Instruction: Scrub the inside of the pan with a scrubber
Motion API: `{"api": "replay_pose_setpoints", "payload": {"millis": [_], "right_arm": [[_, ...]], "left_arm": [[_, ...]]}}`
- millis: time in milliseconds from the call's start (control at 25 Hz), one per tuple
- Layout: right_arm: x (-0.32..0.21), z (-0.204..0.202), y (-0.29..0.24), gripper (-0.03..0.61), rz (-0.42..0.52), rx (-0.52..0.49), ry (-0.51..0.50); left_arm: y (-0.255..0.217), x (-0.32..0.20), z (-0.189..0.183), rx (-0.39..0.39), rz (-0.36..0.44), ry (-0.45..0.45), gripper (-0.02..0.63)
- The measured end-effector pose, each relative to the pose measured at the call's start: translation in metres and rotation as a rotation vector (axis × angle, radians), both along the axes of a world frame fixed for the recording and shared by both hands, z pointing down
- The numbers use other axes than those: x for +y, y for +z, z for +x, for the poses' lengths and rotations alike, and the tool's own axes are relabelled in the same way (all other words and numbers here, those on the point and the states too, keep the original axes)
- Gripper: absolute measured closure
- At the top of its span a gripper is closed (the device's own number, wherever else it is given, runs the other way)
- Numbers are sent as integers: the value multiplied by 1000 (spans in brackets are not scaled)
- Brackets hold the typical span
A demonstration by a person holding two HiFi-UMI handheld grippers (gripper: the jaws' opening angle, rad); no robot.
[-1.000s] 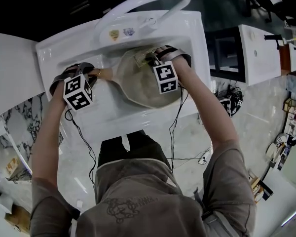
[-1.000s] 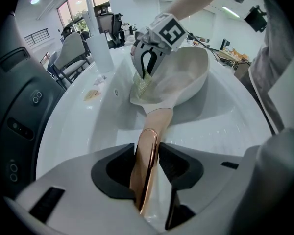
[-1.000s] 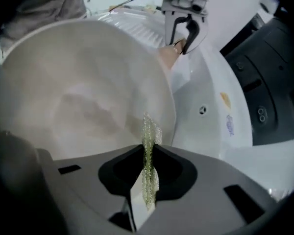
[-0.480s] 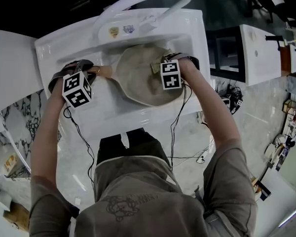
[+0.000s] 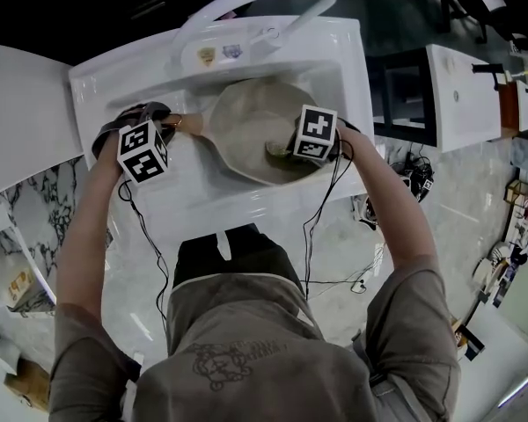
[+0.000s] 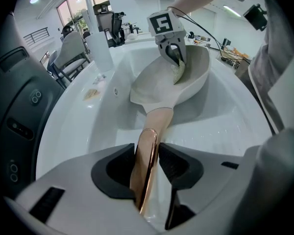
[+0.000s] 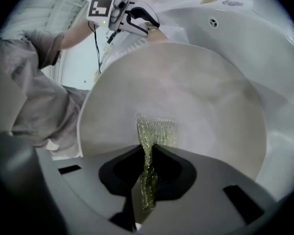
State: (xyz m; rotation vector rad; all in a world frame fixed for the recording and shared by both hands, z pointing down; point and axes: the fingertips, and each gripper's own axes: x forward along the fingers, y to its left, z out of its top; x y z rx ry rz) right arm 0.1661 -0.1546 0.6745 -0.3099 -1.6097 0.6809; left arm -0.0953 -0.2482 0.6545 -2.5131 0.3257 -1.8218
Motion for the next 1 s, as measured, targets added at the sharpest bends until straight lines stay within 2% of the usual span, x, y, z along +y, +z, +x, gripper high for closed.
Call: {"api": "replay_pose_setpoints", "payload": {"millis": [200,360,480,560,640,800,880,1000], "right_arm": [[32,-30,-35,516,-257,-131,204],[34,-51,-53,515,-337,-225,329],[24,-78,-72,515,-369,-359,464],[8,-95,-86,515,-329,-468,556],[-10,-107,-101,515,-251,-570,643],[-43,-120,-131,515,-2,-730,776],[-59,-123,-148,515,131,-786,857],[-74,-118,-179,514,277,-849,1005]], "left_arm": [[0,3,-3,4,-17,-14,453],[-1,2,-1,-1,-11,-14,451],[-2,1,-1,5,3,-27,451],[-3,1,-2,17,21,-42,451],[-8,2,-1,50,41,-69,446],[-36,-5,5,182,97,-167,446],[-54,-4,9,245,121,-203,446],[-81,5,23,331,146,-231,448]]}}
